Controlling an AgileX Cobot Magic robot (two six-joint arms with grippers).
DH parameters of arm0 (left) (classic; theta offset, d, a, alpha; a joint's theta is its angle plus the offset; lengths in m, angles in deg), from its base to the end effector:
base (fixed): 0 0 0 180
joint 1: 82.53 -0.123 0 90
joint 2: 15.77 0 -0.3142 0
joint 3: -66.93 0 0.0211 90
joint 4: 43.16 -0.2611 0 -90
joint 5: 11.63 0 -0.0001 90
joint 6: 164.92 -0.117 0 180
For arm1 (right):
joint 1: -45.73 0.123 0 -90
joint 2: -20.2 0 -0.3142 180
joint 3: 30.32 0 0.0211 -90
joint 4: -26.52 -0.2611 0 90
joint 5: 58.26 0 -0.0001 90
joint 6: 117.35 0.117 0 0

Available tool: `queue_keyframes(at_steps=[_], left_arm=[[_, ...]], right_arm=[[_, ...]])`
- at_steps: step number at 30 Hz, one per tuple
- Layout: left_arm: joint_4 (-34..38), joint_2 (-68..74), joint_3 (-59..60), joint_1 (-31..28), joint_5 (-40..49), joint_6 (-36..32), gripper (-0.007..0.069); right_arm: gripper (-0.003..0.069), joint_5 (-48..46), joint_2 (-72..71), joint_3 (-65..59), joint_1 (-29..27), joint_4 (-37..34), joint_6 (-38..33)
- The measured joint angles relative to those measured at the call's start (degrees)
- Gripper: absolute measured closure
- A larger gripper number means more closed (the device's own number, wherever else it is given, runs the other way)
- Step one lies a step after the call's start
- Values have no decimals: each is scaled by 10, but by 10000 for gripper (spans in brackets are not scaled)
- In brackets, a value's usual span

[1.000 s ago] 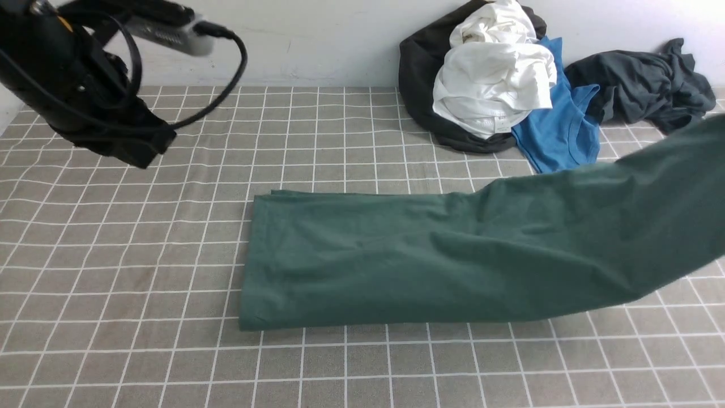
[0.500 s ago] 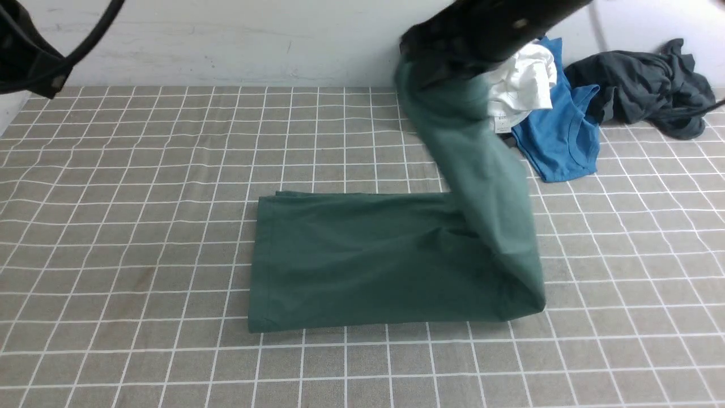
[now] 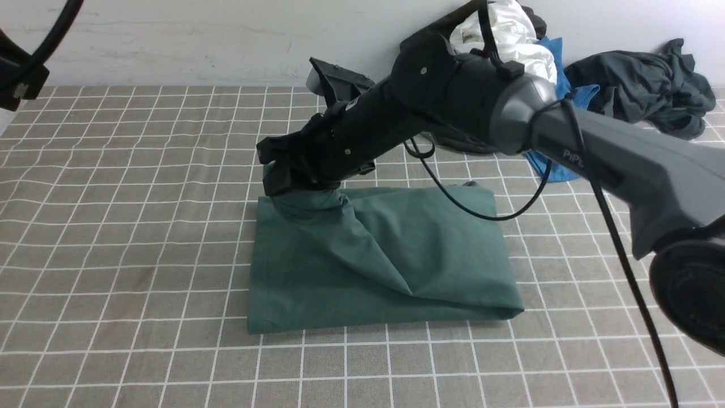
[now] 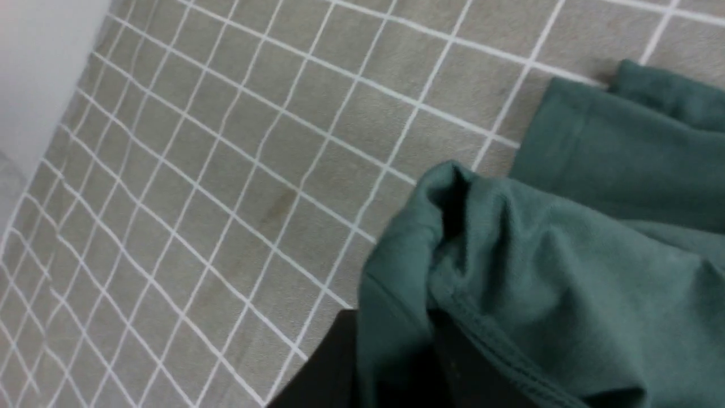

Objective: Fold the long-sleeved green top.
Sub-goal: Use the right arm to drag the right edge of the fabric to the left and folds it over the left edge

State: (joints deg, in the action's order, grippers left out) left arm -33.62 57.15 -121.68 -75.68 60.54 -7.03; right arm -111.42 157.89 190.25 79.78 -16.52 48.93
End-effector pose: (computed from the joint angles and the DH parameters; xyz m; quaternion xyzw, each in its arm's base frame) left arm 0.2100 -0.0438 0.4720 0.2369 0.8947 -0.0332 0.3772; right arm 0.4241 0.3638 0.2464 -0.2385 0.8778 0.3769 0.1748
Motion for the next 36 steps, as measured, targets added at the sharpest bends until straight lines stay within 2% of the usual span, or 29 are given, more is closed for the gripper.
queue_keyframes(at_steps=[1, 5, 7, 9, 10, 12, 14, 15, 17, 18, 19, 20, 22, 24, 28, 36], left_arm=[[-1, -1, 0, 8, 0, 0, 632], [0, -1, 0, 23, 1, 0, 632], [0, -1, 0, 25, 1, 0, 632], [0, -1, 0, 25, 1, 0, 632], [0, -1, 0, 25, 1, 0, 632], [0, -1, 0, 25, 1, 0, 632], [0, -1, 0, 25, 1, 0, 632], [0, -1, 0, 26, 1, 0, 632], [0, -1, 5, 26, 0, 0, 632], [0, -1, 7, 26, 0, 0, 632], [1, -2, 17, 26, 0, 0, 632], [1, -2, 25, 26, -1, 0, 632], [2, -2, 52, 26, -10, 0, 632], [1, -2, 73, 26, -23, 0, 632], [-1, -1, 102, 26, -39, 0, 632], [-3, -1, 104, 26, -56, 0, 632]], right_arm=[[393, -11, -3, 6, -2, -17, -8], [215, -72, -14, 39, -13, -8, -14], [172, -108, -18, 66, -19, 27, -14], [161, -132, -19, 79, -21, 54, -13], [162, -155, -21, 94, -22, 107, -7], [191, -173, -21, 98, -21, 183, 8], [218, -178, -19, 98, -20, 230, 21], [274, -181, -11, 98, -17, 279, 41], [379, -182, 10, 98, -14, 328, 70], [398, -182, 15, 98, -14, 332, 74], [461, -182, 31, 98, -11, 333, 80], [487, -182, 39, 98, -9, 330, 80], [573, -182, 60, 98, 2, 305, 69], [629, -182, 69, 98, 15, 280, 52], [669, -181, 69, 99, 57, 250, 29], [671, -181, 64, 98, 104, 252, 18]])
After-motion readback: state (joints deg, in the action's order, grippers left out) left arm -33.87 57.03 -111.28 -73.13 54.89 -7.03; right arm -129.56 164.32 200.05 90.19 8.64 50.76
